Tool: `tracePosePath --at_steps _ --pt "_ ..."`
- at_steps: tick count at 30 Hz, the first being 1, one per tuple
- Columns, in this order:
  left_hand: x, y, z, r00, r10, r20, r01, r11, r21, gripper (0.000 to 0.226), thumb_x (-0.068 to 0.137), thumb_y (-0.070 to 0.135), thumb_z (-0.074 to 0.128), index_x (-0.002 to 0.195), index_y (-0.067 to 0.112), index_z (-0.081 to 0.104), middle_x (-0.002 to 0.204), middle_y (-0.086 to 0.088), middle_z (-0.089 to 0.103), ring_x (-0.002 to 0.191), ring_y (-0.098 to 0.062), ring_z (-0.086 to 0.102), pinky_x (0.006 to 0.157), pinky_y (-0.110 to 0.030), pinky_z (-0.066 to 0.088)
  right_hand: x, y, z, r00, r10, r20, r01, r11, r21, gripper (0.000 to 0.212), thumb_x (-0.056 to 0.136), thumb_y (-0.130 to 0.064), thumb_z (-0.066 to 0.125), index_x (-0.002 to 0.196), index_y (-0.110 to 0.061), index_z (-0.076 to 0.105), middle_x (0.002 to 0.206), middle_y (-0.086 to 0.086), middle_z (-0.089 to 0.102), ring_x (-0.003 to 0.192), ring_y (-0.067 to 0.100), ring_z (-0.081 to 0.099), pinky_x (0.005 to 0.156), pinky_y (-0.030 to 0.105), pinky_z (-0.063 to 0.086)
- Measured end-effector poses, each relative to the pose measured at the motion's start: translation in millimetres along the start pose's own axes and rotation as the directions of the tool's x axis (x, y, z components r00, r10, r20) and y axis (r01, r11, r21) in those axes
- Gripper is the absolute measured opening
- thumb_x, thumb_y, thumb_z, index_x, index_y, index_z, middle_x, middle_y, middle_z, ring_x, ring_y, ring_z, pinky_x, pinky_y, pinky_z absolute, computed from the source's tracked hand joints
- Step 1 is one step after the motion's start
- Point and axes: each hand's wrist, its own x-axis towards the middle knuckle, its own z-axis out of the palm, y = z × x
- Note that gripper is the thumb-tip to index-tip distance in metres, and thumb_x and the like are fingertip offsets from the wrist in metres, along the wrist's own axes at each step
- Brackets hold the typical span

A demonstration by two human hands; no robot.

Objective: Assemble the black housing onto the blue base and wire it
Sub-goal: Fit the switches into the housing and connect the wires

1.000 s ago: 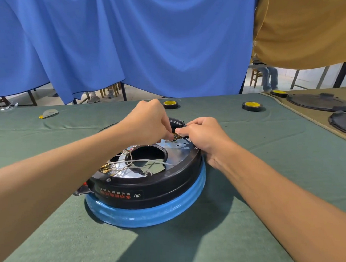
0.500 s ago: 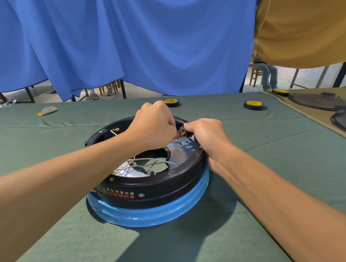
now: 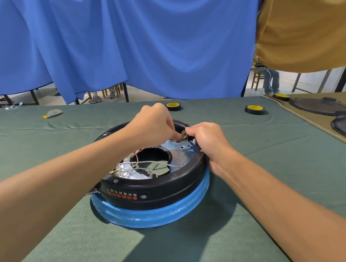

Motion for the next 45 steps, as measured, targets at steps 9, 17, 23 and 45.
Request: tracePosePath --at_steps 9,17,23,45 --pt "-48 -47 -16 0.891 -0.118 -0.438 0.163 0.984 0.067 0.031 0.092 0.042 0.062 0.088 0.014 0.074 0.09 -0.009 0.072 0.092 -0.034 0.062 0.079 -0.039 0.049 -2 2 -5 0.977 0.008 -0.212 0.005 0.998 0.061 0.013 0.083 -0.014 0.063 0.072 -0.008 0.063 0.09 0.015 0.069 0.092 0.035 0.065 0.083 0.053 0.055" --pt "-57 -59 18 0.779 -0.485 -0.398 0.268 0.831 -0.487 0.059 0.097 0.049 0.047 0.136 0.004 0.048 0.137 -0.019 0.051 0.129 -0.034 0.043 0.107 -0.041 0.033 20 -4 -2 0.949 0.037 -0.313 -0.027 0.999 0.037 0.012 0.084 -0.014 0.056 0.088 -0.006 0.063 0.109 0.013 0.063 0.094 0.031 0.061 0.07 0.038 0.049" --pt "-70 -33 62 0.846 -0.212 -0.489 0.106 0.966 -0.235 0.107 0.074 0.09 0.03 0.151 0.016 0.025 0.162 -0.018 0.007 0.15 -0.03 0.0 0.119 -0.057 0.004 16 10 -22 0.98 -0.194 -0.054 0.167 0.935 -0.313 0.029 0.094 -0.045 0.049 0.102 -0.02 0.06 0.107 -0.003 0.063 0.101 0.019 0.056 0.09 0.039 0.046" --pt "-25 -53 77 0.69 0.571 -0.445 -0.334 0.797 0.504 0.051 0.089 0.049 0.058 0.132 0.021 0.06 0.121 -0.002 0.063 0.112 -0.024 0.057 0.09 -0.046 0.036 24 52 -87 0.844 -0.536 -0.014 0.214 0.362 -0.907 0.018 0.094 -0.023 0.055 0.1 -0.007 0.061 0.096 0.013 0.064 0.091 0.031 0.057 0.07 0.033 0.039"
